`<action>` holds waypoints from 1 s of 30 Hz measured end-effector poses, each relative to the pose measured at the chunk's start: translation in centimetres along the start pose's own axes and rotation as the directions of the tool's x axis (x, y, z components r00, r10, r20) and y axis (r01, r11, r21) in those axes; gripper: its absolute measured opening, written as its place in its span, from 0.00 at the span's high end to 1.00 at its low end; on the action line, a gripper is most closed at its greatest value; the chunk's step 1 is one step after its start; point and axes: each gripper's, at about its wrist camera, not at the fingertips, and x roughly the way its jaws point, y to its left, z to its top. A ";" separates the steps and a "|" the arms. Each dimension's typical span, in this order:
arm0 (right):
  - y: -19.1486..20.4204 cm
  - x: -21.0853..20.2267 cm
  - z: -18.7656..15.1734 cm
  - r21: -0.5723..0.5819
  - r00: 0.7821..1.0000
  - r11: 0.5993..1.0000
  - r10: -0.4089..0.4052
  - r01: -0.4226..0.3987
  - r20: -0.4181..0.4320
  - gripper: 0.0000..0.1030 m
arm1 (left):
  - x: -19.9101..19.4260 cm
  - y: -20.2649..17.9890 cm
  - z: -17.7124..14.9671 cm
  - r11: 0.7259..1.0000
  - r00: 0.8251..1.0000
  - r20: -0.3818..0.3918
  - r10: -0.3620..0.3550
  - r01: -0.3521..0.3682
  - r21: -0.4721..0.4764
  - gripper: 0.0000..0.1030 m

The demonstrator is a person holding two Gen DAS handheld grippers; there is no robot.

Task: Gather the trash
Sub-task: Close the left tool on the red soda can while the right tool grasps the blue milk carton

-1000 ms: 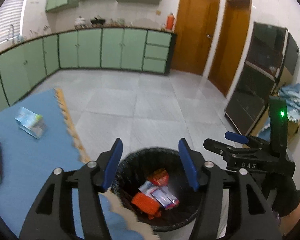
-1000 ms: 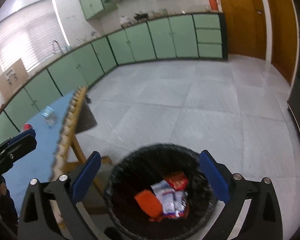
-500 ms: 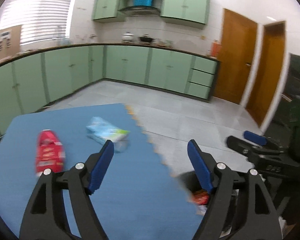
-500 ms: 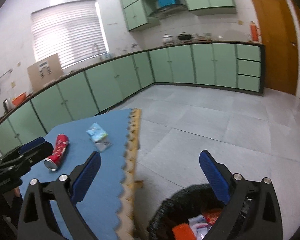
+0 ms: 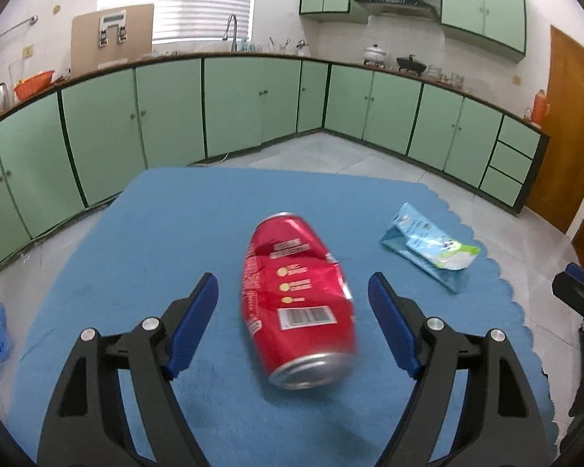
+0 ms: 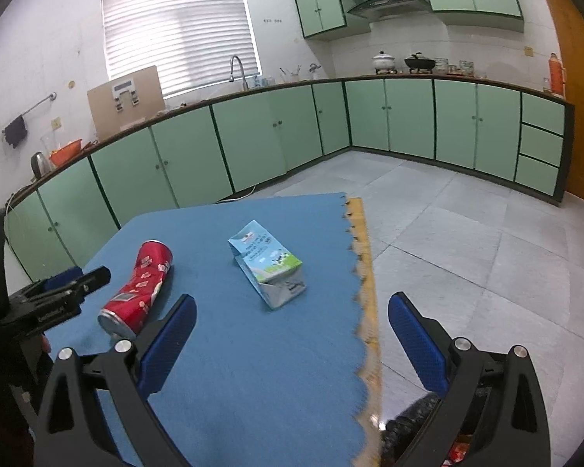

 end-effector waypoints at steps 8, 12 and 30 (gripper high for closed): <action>-0.7 1.9 0.4 0.032 1.000 0.999 -0.016 0.017 -0.014 0.06 | 2.4 -1.8 -0.4 0.998 0.999 -0.051 0.006 -0.003 0.055 0.24; -1.3 2.2 0.5 0.032 0.999 0.999 -0.027 0.028 -0.023 0.06 | 4.4 -2.7 -0.8 0.992 0.993 -0.098 0.072 -0.061 0.110 0.24; 0.9 7.1 0.8 -0.100 0.991 0.995 -0.032 0.019 -0.126 0.06 | 5.9 2.2 -0.5 0.998 0.981 -0.187 0.042 -0.051 -0.042 0.44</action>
